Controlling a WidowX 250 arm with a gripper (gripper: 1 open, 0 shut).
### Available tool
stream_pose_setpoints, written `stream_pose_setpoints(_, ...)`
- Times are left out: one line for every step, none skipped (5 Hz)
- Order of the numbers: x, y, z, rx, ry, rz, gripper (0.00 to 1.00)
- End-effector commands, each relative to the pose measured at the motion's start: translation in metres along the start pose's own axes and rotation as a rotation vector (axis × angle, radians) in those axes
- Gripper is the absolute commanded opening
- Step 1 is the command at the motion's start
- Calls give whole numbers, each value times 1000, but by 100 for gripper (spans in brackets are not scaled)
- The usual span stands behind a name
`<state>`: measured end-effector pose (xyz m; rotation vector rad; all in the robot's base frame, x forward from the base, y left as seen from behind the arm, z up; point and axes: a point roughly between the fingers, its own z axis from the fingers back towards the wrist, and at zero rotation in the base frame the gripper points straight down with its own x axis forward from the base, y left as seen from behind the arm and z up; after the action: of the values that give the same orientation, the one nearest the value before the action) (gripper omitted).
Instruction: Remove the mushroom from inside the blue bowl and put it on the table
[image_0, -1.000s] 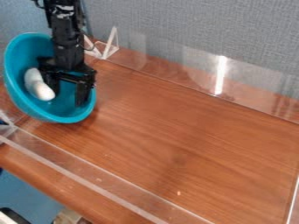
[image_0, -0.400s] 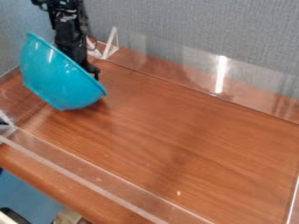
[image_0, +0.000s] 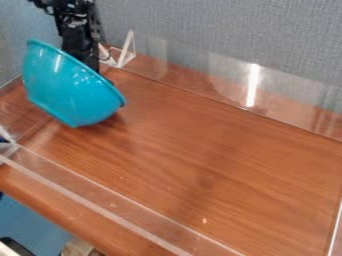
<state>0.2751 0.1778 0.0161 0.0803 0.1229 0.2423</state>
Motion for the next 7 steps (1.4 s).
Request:
stream_pose_setpoints(-23, 3, -11, -7, 89, 8, 0)
stream_pose_setpoints(-31, 7, -10, -6, 96, 3, 0)
stream_pose_setpoints(-38, 9, -9, -5, 93, -8, 0)
stream_pose_setpoints(-43, 8, -6, -7, 84, -18, 0)
stream_pose_setpoints(-46, 7, -4, -8, 80, -26, 0)
stream_pose_setpoints(-47, 7, -5, -11, 81, -25, 100)
stream_pose_setpoints(-47, 4, -1, -13, 75, -32, 0)
